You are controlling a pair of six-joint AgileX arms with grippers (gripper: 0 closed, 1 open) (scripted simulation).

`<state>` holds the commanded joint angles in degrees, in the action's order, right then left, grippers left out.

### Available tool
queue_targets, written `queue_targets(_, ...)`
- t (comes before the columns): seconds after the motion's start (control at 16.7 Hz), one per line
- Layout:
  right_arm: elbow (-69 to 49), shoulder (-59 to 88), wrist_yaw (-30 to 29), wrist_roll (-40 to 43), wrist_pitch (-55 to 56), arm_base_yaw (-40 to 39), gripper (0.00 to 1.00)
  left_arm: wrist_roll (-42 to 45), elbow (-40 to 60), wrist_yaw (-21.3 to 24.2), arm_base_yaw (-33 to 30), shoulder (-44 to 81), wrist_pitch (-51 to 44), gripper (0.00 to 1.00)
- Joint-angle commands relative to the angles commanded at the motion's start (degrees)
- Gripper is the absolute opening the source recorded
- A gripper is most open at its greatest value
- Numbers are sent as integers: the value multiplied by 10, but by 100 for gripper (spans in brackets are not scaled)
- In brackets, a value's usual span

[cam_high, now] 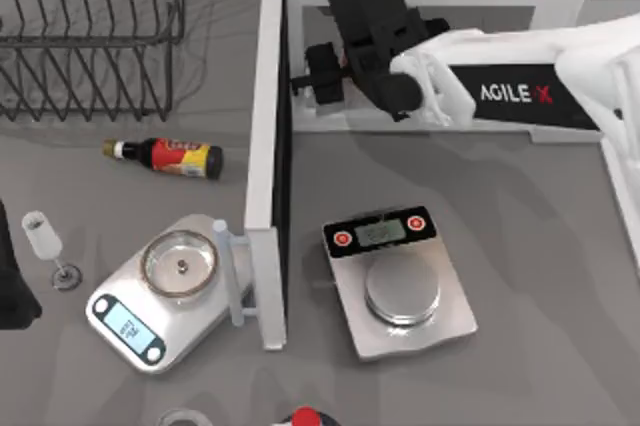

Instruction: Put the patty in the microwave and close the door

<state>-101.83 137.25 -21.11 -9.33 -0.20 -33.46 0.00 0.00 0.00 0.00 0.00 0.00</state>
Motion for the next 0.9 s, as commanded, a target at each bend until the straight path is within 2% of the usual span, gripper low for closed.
queue_targets(0.48, -3, -8, 18, -9, -118, 1, 100, 0, 0, 0, 0, 0, 0, 100)
queue_targets(0.9, -39, -44, 13, 7, -130, 18, 100, 0, 0, 0, 0, 0, 0, 100)
